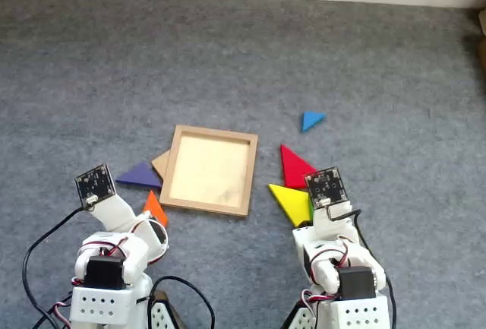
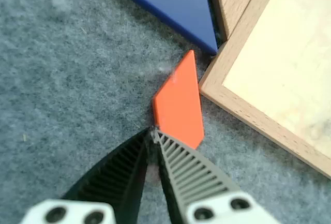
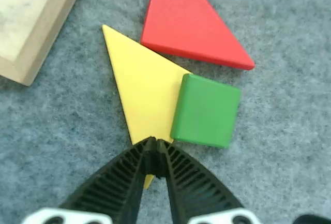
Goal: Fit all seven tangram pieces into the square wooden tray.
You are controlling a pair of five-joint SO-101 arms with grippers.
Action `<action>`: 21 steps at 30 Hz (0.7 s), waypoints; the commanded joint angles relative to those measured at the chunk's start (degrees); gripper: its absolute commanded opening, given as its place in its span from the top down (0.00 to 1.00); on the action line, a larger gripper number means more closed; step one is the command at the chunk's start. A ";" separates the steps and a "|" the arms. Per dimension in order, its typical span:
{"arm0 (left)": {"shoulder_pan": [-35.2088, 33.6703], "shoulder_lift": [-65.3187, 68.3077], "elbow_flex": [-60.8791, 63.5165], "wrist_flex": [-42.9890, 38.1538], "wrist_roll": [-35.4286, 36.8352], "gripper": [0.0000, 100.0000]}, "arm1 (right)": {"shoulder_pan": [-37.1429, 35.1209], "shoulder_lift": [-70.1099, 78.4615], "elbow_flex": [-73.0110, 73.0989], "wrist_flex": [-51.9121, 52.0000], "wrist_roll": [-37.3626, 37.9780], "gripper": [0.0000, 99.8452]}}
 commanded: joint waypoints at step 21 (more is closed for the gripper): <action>1.10 -3.12 1.27 2.11 -0.09 0.99 | 0.92 -0.31 -0.48 -1.01 0.00 0.99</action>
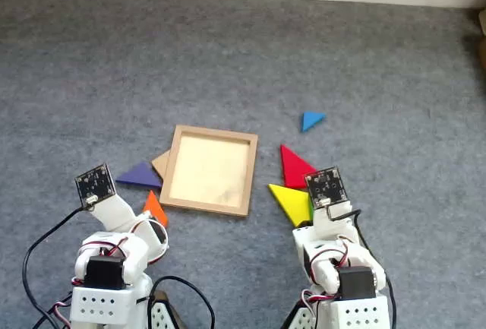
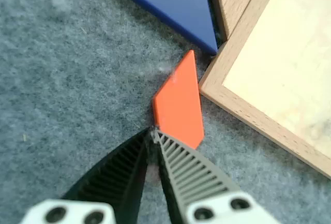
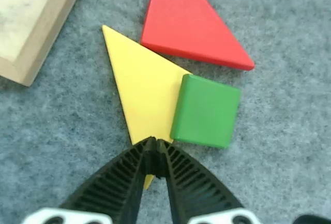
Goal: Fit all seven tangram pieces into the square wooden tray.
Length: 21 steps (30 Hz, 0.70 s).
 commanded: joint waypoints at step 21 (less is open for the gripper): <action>1.10 -3.12 1.27 2.11 -0.09 0.99 | 5.76 44.97 -48.75 3.03 -6.15 0.98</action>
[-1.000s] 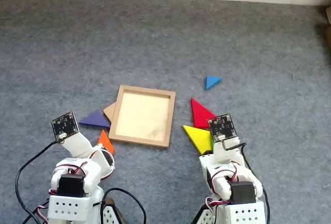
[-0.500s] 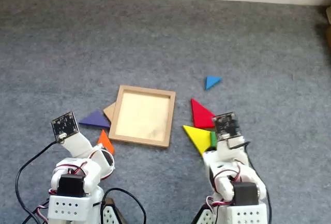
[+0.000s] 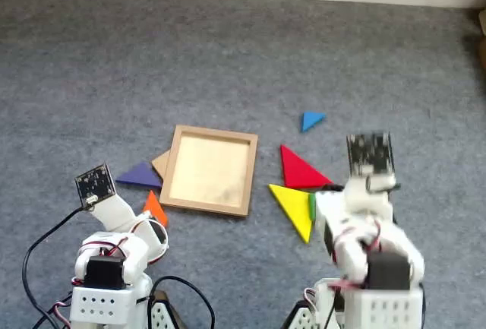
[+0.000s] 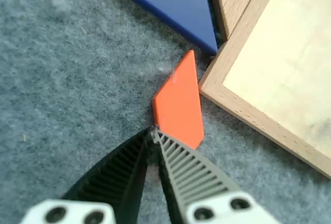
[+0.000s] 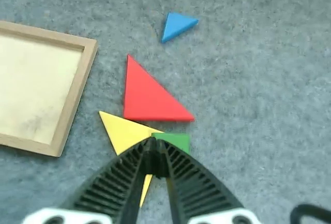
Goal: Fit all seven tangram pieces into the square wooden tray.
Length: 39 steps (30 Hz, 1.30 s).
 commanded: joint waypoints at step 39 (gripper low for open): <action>1.10 -3.12 1.27 2.11 -0.09 0.99 | -13.49 54.81 -2.77 -19.30 3.78 0.67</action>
